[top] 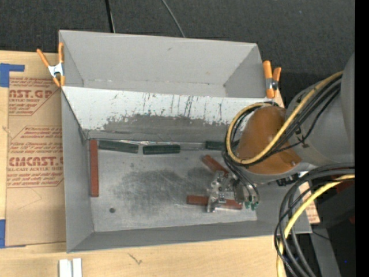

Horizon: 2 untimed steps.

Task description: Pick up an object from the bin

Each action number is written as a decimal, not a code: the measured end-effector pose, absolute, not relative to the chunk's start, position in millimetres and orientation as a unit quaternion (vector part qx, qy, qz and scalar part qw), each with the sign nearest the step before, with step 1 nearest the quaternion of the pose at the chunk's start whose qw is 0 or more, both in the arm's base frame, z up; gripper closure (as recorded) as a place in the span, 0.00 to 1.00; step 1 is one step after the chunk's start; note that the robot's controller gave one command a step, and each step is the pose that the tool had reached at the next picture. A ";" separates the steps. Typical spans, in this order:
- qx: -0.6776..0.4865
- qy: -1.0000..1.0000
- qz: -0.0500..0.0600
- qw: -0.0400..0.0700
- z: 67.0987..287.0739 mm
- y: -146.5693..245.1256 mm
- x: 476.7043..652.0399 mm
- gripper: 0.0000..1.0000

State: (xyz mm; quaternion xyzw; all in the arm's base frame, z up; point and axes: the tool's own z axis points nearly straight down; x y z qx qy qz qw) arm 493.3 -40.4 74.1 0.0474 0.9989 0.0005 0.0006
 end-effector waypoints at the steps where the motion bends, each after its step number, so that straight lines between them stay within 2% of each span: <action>1: 0.047 0.999 0.000 0.001 74.1 -40.4 493.3 1.00; 2: 0.044 0.999 0.000 0.001 211.2 -36.9 492.6 1.00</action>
Offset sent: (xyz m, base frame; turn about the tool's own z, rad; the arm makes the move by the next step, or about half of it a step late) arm -0.0011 0.0030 0.1375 -0.0061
